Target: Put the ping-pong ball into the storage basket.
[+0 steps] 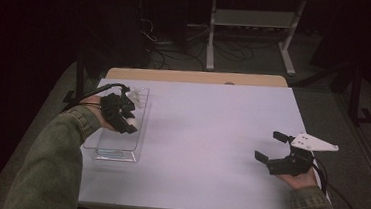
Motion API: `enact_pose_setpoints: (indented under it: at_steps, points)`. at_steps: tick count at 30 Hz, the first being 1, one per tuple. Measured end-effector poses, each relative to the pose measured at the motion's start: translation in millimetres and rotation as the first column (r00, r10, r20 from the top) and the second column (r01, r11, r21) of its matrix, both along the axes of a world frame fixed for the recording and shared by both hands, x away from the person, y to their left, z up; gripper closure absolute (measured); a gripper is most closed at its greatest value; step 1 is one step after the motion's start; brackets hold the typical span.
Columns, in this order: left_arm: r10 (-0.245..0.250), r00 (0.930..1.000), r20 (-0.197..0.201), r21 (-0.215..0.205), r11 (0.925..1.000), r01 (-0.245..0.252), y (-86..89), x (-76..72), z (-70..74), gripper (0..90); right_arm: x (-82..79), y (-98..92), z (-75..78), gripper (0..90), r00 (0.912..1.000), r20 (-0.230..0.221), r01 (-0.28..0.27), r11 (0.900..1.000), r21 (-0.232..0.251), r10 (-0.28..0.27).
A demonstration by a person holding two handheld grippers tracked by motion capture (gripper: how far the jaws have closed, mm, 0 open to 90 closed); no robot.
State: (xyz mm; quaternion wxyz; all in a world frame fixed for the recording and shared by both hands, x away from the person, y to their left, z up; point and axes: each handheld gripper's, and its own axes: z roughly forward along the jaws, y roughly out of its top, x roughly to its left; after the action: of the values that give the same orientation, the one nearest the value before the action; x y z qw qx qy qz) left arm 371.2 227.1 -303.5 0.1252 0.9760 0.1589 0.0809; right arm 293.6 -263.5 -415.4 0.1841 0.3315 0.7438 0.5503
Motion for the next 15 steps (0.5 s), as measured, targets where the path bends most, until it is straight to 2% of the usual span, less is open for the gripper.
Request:
enact_pose_setpoints:
  at_steps: [9, 15]
  points:
    - [-0.014, 0.9998, -0.01, 0.006, 0.9999, 0.014, -1.0, -2.9, -10.4, 50.1, 0.4, 0.7, 0.0, 0.0, 1.0, -0.001, -0.004, 1.0, 0.001, 0.004]
    - [-0.01, 0.9993, -0.037, 0.014, 0.9998, 0.011, 1.2, -4.3, -20.4, 50.3, 0.2, 0.4, 0.2, 0.0, 1.0, -0.001, -0.01, 1.0, 0.004, 0.01]
